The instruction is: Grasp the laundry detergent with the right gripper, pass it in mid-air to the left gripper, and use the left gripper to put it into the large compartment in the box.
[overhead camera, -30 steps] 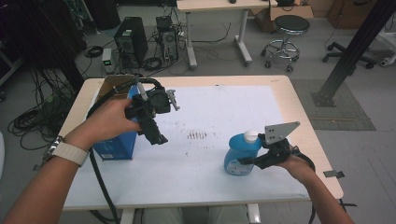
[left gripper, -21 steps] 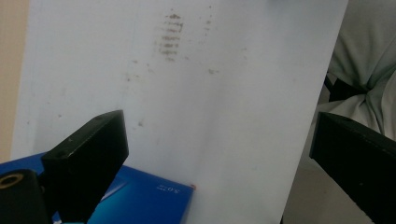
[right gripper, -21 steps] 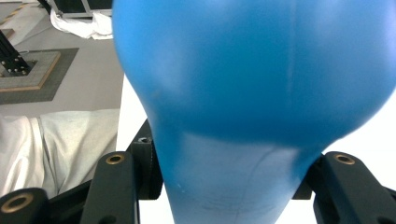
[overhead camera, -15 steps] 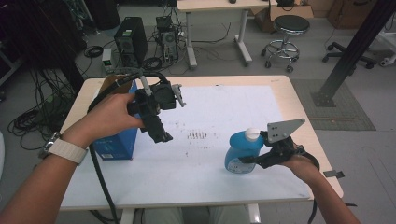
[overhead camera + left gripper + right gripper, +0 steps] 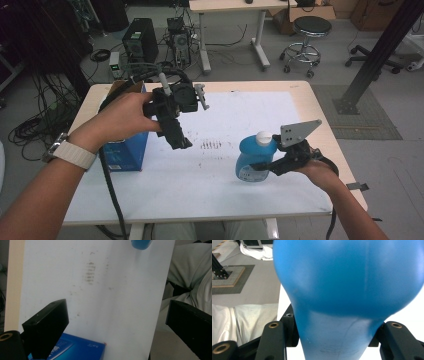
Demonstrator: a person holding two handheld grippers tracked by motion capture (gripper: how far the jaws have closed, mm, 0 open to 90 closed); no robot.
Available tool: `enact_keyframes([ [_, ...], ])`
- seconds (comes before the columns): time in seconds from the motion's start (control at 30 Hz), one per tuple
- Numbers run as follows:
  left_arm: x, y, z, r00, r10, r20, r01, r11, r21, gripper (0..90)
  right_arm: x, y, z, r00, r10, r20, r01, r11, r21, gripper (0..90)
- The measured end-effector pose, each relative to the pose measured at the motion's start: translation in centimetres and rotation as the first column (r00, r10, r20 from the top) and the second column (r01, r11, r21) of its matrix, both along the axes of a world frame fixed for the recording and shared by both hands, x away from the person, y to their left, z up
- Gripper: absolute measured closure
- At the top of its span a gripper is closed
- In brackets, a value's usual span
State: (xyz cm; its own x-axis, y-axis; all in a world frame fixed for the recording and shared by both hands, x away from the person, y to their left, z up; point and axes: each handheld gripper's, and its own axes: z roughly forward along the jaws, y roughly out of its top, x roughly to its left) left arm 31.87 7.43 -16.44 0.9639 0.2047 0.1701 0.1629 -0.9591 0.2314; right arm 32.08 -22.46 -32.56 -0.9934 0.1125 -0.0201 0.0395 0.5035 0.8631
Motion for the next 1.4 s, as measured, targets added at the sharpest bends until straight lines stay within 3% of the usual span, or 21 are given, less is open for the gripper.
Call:
enact_keyframes([
  [0.3,-0.2,-1.5,0.4,0.9994,-0.035,0.000,0.035,0.9994,-0.003,5.0,0.2,1.4,0.8,0.9997,0.023,0.006,-0.023,1.000,-0.003,45.1],
  [0.83,-0.5,-3.6,-0.1,0.9960,-0.082,-0.036,0.082,0.9966,0.005,5.0,0.8,4.5,2.2,0.9971,0.072,0.023,-0.072,0.997,-0.021,45.2],
  [1.4,-0.7,-4.5,-0.4,0.9916,-0.108,-0.070,0.108,0.9941,-0.014,5.1,1.0,7.5,2.1,0.9929,0.116,0.026,-0.115,0.992,-0.048,45.2],
])
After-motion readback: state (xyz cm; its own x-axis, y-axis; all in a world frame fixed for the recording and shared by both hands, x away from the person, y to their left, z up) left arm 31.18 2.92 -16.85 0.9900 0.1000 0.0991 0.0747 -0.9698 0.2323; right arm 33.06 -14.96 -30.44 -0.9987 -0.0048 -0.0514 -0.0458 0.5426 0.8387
